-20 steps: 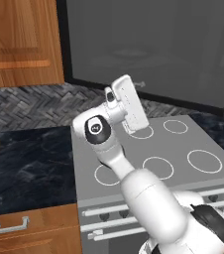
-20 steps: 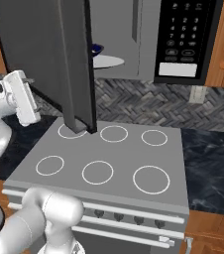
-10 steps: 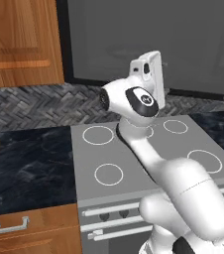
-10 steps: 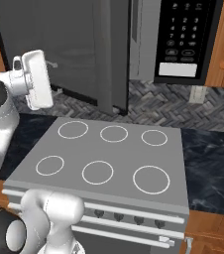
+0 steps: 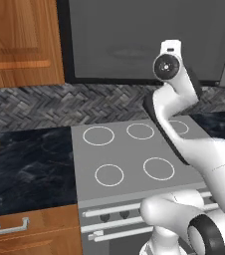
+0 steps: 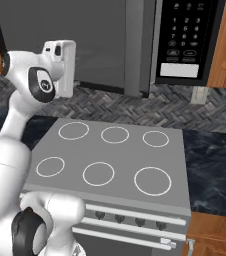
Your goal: Remove the banana from the bowl and place it on the small plate. Then place the bowl with only the shrimp in the microwave, close the door, and press the start button to microwave the shrimp.
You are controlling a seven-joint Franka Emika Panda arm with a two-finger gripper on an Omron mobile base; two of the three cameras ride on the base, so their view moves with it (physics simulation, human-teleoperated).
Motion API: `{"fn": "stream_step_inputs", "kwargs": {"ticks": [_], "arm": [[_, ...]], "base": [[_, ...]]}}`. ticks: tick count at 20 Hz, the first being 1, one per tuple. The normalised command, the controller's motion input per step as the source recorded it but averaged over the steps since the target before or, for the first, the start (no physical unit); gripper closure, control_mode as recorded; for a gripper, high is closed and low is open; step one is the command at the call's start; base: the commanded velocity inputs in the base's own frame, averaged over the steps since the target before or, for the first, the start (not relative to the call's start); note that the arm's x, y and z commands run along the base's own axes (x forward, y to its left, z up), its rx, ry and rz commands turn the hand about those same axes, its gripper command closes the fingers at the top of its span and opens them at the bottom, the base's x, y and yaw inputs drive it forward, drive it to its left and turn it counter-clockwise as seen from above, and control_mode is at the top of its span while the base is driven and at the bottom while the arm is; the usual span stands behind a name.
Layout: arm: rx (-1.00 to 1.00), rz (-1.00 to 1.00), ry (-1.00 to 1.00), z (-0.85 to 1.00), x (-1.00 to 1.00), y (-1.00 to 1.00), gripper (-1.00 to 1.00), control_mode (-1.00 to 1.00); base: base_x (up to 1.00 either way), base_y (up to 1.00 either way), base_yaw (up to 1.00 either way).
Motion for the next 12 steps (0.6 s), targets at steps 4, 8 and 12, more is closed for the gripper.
{"fn": "stream_step_inputs", "kwargs": {"ticks": [4, 8, 12], "arm": [[0.3, 0.48, 0.17, 0.0, 0.71, -0.05, -1.0, -1.0], [0.26, 0.38, 0.18, 0.01, 0.67, 0.0, -1.0, -1.0], [0.24, 0.32, 0.15, 0.01, 0.52, -0.03, -1.0, -1.0]], "base": [[0.0, 0.0, 0.0], [0.0, 0.0, 0.0], [0.0, 0.0, 0.0]]}}
